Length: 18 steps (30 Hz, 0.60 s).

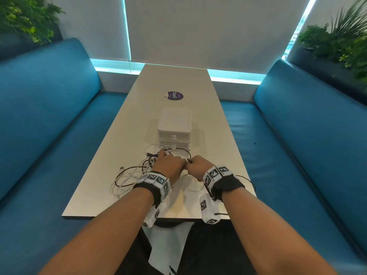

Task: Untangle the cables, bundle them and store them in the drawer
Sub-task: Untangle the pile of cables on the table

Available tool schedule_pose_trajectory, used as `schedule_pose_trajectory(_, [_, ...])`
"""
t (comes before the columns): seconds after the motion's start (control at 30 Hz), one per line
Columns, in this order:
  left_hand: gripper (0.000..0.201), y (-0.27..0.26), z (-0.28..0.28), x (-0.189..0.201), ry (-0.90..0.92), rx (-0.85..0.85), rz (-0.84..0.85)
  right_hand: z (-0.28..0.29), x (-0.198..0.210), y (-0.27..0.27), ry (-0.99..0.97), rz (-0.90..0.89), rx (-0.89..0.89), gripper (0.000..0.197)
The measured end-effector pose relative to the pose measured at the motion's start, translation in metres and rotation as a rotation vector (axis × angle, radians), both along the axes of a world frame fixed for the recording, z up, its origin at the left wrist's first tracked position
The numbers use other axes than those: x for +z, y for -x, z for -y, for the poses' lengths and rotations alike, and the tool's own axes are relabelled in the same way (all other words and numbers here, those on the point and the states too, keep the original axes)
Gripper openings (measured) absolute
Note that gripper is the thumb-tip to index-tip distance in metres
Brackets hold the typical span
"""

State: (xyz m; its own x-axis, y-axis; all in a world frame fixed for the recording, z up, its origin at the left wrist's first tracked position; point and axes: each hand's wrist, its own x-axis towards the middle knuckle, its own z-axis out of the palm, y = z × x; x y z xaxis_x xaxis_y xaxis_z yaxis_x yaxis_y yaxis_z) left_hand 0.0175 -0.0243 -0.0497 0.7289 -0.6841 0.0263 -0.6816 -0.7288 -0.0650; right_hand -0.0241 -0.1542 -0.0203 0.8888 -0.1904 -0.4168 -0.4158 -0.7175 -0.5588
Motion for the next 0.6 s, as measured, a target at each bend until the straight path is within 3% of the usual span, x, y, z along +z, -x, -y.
schedule_pose_trajectory(0.3, [0.021, -0.006, -0.015, -0.003, -0.039, -0.024, 0.043, 0.023, -0.011, 0.006, 0.402, 0.117, 0.196, 0.032])
schedule_pose_trajectory(0.37, [0.032, -0.01, -0.024, -0.002, -0.061, -0.002, 0.032, 0.045, -0.01, 0.011, 0.489, 0.082, 0.12, 0.03])
schedule_pose_trajectory(0.47, [0.028, -0.015, -0.032, -0.004, -0.048, -0.004, 0.04, 0.073, -0.006, 0.022, 0.602, 0.039, -0.008, 0.03])
schedule_pose_trajectory(0.6, [0.02, -0.004, -0.015, -0.006, -0.039, -0.024, 0.053, 0.06, -0.004, 0.019, 0.479, 0.164, -0.178, 0.024])
